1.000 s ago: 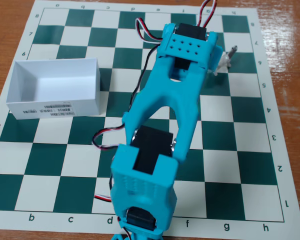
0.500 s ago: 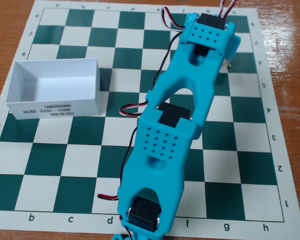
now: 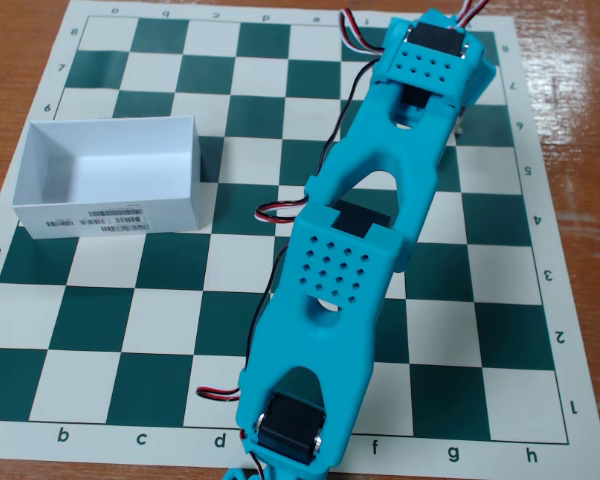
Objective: Grab the toy horse and put it in the box.
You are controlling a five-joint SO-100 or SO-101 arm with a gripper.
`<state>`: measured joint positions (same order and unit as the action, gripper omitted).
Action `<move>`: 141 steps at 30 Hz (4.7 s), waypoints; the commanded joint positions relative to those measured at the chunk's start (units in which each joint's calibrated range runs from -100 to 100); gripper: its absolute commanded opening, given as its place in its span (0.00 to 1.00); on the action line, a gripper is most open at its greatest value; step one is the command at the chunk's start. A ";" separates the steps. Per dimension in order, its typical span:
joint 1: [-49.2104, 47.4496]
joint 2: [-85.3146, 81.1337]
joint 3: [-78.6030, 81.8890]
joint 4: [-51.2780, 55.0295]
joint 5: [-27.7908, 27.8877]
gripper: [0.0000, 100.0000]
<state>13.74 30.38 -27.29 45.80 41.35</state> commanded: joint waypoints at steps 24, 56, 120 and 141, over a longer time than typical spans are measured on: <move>2.04 8.11 -6.35 -1.94 -1.37 0.19; 1.97 22.45 -17.82 -4.02 -0.69 0.19; -41.10 -23.39 34.89 1.63 -0.49 0.00; -40.24 -14.37 34.71 0.05 0.97 0.19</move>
<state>-27.33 16.26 7.89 46.85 41.76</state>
